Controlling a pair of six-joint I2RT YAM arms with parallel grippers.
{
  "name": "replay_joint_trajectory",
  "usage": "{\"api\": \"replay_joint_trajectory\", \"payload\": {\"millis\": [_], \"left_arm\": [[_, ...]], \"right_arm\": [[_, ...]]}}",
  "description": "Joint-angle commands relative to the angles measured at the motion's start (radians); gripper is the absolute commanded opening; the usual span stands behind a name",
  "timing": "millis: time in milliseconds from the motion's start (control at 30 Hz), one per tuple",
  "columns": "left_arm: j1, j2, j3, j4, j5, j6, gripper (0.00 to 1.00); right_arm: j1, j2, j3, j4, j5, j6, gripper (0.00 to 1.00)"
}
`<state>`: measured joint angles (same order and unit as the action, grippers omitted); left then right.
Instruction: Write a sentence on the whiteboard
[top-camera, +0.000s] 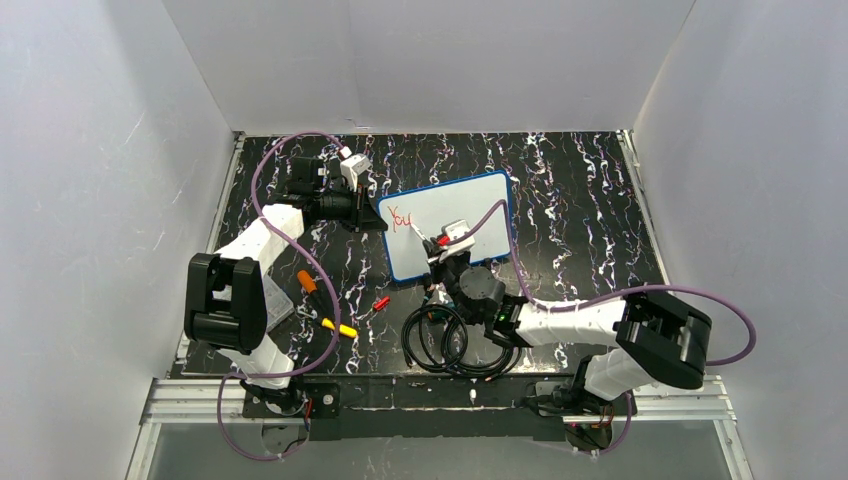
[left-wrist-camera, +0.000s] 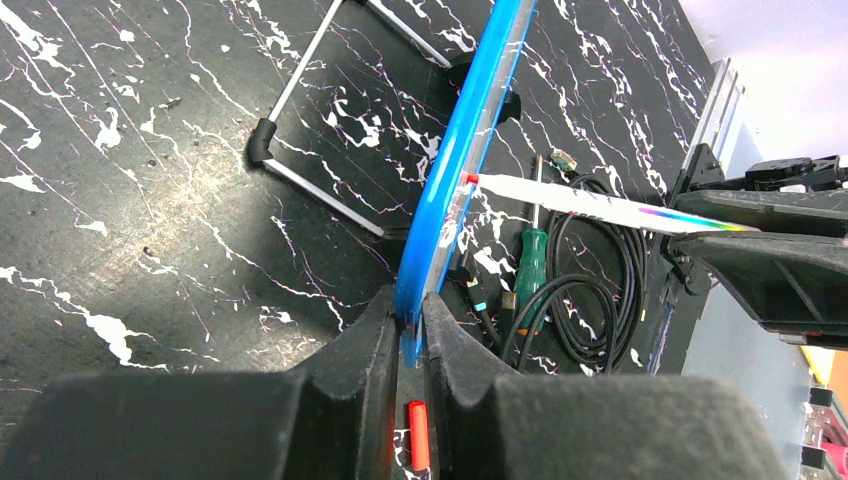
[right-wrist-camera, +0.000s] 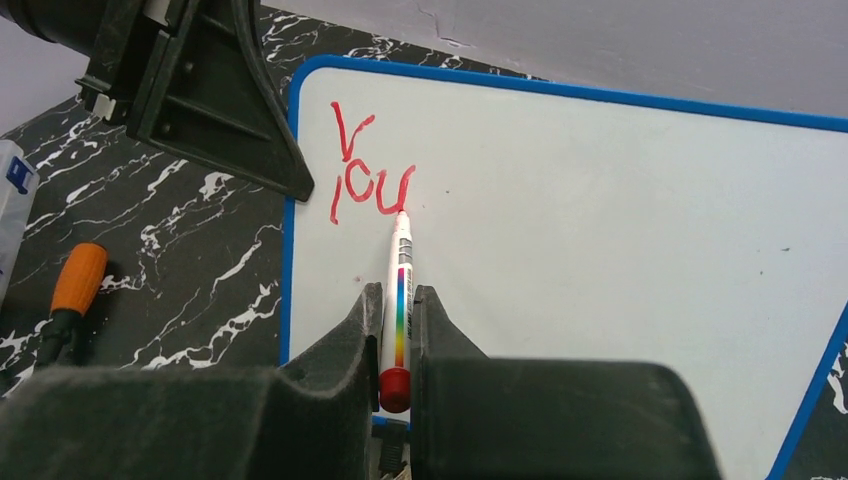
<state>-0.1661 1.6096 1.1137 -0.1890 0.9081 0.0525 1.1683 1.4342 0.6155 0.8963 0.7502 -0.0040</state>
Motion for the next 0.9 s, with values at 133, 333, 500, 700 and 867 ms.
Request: {"api": "replay_joint_trajectory", "payload": {"millis": [133,333,500,700,867], "left_arm": [[-0.004,-0.057,0.016,-0.030,0.015,0.017,0.00],[-0.004,-0.057,0.016,-0.030,0.015,0.018,0.00],[-0.004,-0.057,0.017,-0.030,0.015,0.018,0.00],[-0.004,-0.057,0.016,-0.030,0.015,0.019,0.00],[-0.004,-0.056,0.017,-0.030,0.017,0.018,0.00]], "right_arm": [[0.001,-0.053,-0.010,0.006,0.046,0.007,0.01],[0.001,-0.078,0.025,0.044,0.035,-0.043,0.01],[-0.002,-0.029,0.063,0.107,0.033,-0.099,0.01],[-0.008,0.011,0.092,0.150,0.021,-0.130,0.01],[-0.014,0.031,0.094,0.158,0.043,-0.139,0.01]]}}
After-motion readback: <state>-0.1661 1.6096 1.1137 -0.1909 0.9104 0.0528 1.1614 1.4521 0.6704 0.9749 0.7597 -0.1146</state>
